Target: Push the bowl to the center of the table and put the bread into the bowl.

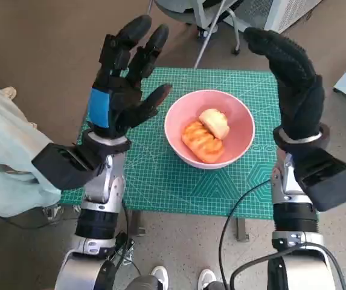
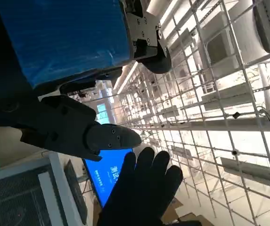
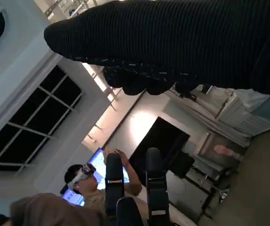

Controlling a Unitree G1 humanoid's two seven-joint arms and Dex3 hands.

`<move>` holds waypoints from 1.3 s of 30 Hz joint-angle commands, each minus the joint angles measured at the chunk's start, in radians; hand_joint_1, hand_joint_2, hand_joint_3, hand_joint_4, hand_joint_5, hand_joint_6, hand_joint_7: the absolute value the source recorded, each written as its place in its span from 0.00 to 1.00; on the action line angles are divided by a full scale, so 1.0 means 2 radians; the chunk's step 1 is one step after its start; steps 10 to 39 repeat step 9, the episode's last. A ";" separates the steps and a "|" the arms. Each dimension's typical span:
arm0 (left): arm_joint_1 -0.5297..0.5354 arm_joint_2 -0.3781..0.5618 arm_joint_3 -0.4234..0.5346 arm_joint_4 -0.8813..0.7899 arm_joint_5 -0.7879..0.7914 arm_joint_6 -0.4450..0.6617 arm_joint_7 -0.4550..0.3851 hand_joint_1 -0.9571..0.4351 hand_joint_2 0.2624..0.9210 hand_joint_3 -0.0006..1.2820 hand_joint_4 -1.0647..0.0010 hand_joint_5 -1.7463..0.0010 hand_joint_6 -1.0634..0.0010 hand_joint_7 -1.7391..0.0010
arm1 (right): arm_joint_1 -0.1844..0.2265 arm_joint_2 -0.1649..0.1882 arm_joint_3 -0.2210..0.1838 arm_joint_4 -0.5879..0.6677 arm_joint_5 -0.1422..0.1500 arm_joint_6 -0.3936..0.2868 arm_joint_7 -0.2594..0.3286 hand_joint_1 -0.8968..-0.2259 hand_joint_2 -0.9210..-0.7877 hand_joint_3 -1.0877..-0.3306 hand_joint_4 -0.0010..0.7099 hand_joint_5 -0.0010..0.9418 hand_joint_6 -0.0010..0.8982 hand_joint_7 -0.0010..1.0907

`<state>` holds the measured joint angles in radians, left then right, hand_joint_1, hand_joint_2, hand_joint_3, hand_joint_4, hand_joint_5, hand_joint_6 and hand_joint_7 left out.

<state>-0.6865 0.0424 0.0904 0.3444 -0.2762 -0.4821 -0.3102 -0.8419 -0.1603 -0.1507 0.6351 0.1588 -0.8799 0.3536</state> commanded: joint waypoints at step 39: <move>0.007 0.001 0.001 -0.003 0.006 -0.018 -0.009 0.43 1.00 0.17 0.65 1.00 0.90 0.58 | -0.003 -0.008 0.004 0.010 -0.011 0.004 -0.013 0.50 0.00 0.46 0.47 0.00 0.03 0.66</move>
